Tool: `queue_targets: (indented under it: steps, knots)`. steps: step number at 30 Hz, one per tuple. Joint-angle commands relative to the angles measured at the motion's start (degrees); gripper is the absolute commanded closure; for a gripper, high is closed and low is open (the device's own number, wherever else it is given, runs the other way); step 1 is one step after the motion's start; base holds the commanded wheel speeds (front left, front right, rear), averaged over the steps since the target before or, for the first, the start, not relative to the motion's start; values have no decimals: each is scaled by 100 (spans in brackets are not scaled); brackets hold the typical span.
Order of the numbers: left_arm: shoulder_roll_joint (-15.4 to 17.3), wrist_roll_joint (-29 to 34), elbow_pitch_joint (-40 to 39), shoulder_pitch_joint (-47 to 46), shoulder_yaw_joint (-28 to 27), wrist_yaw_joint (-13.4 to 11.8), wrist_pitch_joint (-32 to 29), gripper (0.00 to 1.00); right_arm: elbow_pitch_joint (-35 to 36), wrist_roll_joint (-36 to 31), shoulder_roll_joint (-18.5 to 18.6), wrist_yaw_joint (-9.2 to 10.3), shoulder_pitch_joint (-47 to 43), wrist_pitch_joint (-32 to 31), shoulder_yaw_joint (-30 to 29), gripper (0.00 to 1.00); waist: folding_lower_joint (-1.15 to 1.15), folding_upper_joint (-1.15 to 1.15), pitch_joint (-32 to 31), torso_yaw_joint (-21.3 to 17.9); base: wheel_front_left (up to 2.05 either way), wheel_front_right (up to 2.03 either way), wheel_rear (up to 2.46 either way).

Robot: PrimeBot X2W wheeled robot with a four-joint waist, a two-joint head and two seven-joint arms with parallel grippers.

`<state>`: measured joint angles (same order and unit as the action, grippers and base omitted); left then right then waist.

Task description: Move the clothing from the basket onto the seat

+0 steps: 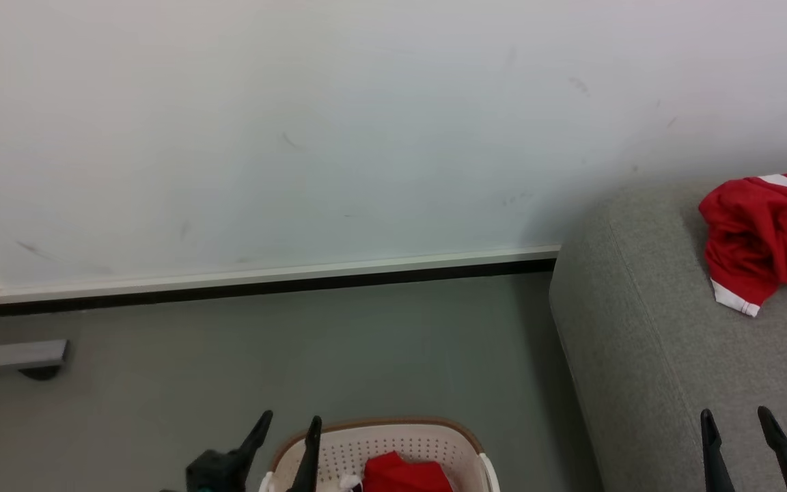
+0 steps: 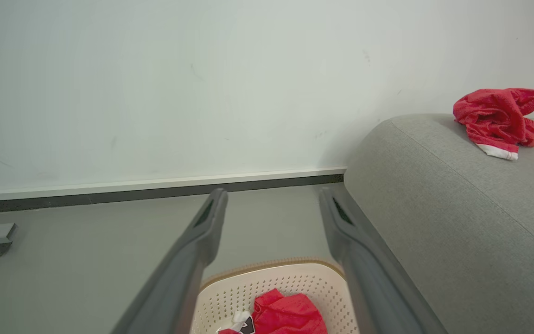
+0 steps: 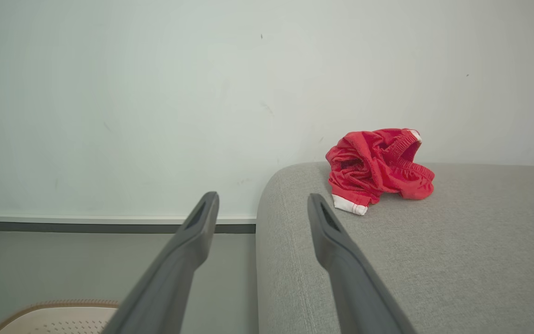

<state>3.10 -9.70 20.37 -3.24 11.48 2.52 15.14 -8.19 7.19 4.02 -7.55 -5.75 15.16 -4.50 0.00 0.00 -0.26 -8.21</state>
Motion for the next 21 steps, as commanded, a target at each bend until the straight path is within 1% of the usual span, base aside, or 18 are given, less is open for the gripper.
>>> queue_targets:
  steps: [1,4,10,21]
  knots:
    - [19,120,124,-183,82,24,-39,0,73,87,81,13,101,-2,-18,0,0,0,235,-192,0,0,0]
    - [15,187,343,-564,253,27,-211,0,236,157,104,13,303,-2,-9,0,0,0,616,-360,0,0,0]
    - [8,393,938,-1430,629,62,-794,0,472,304,170,13,763,-2,-10,0,0,0,1428,-678,0,0,0]
    - [3,600,2431,-2755,1053,109,-1806,0,844,503,190,13,1551,-2,-158,0,0,0,2631,-1085,0,0,0]
